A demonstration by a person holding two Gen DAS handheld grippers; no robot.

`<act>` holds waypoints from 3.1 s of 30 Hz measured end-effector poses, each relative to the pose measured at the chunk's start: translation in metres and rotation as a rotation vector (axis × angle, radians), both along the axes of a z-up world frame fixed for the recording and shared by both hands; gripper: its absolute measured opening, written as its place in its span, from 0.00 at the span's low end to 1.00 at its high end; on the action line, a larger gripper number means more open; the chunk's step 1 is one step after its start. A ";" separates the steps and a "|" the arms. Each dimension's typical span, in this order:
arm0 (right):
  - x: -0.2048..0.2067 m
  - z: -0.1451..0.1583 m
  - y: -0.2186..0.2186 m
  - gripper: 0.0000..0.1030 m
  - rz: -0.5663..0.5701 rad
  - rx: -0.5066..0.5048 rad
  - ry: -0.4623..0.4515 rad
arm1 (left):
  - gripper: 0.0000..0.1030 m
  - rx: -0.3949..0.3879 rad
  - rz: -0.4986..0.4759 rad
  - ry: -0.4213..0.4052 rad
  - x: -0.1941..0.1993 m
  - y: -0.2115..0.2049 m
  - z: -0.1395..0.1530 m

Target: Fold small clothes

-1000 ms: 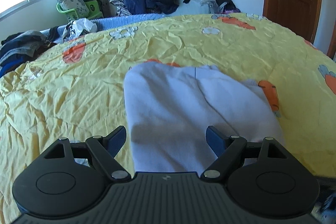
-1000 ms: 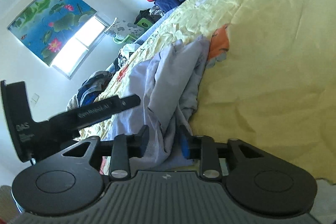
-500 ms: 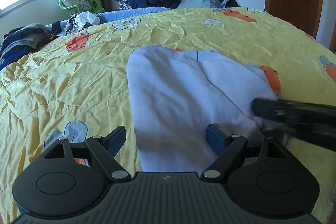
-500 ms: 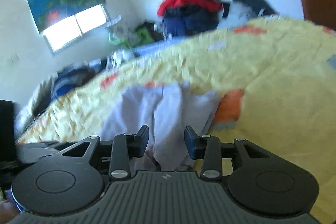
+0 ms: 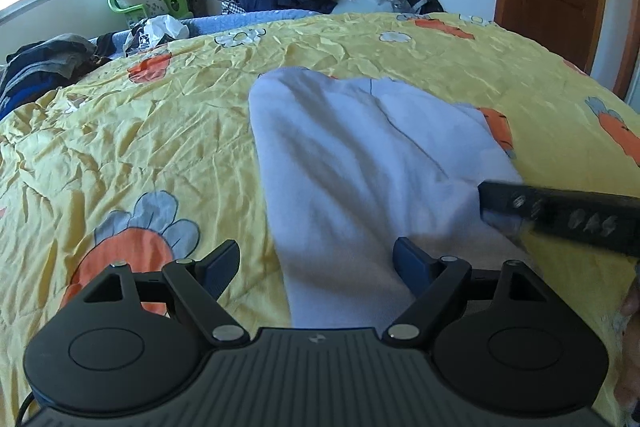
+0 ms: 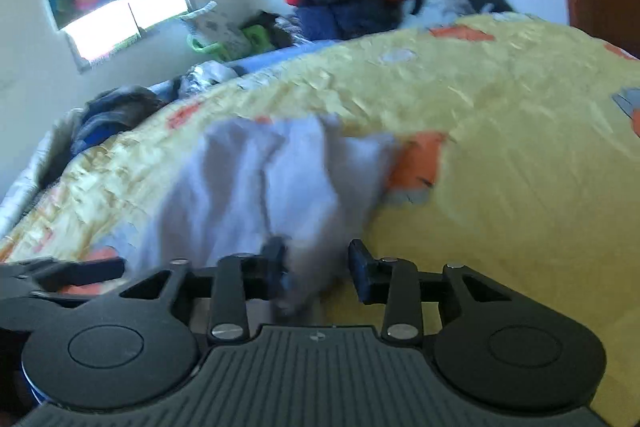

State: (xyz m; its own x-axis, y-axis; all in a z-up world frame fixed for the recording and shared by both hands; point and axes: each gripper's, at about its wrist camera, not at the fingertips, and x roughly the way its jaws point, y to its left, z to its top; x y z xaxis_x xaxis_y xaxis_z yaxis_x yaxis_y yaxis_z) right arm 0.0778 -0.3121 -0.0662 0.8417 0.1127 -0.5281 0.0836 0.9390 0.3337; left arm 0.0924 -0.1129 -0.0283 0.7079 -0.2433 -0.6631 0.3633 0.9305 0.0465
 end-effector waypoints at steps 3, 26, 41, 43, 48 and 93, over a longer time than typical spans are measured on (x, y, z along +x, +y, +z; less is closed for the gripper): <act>-0.023 0.007 -0.004 0.40 -0.042 0.055 -0.056 | 0.82 -0.025 0.020 0.002 -0.004 0.009 0.003; -0.043 -0.008 0.010 0.20 0.128 0.104 0.018 | 0.82 -0.055 0.046 0.024 -0.007 0.018 0.001; -0.006 -0.003 -0.016 0.69 0.050 0.166 -0.004 | 0.94 -0.096 0.041 0.061 0.026 0.021 -0.004; 0.005 -0.009 -0.019 0.69 0.057 0.205 0.007 | 0.94 -0.113 0.033 0.060 0.035 0.022 -0.004; 0.035 -0.011 -0.022 0.69 0.104 0.256 0.008 | 0.95 -0.259 0.025 0.147 0.073 0.034 -0.011; 0.029 0.046 0.093 0.48 0.227 -0.096 -0.183 | 0.74 -0.109 0.216 -0.062 0.041 0.096 0.001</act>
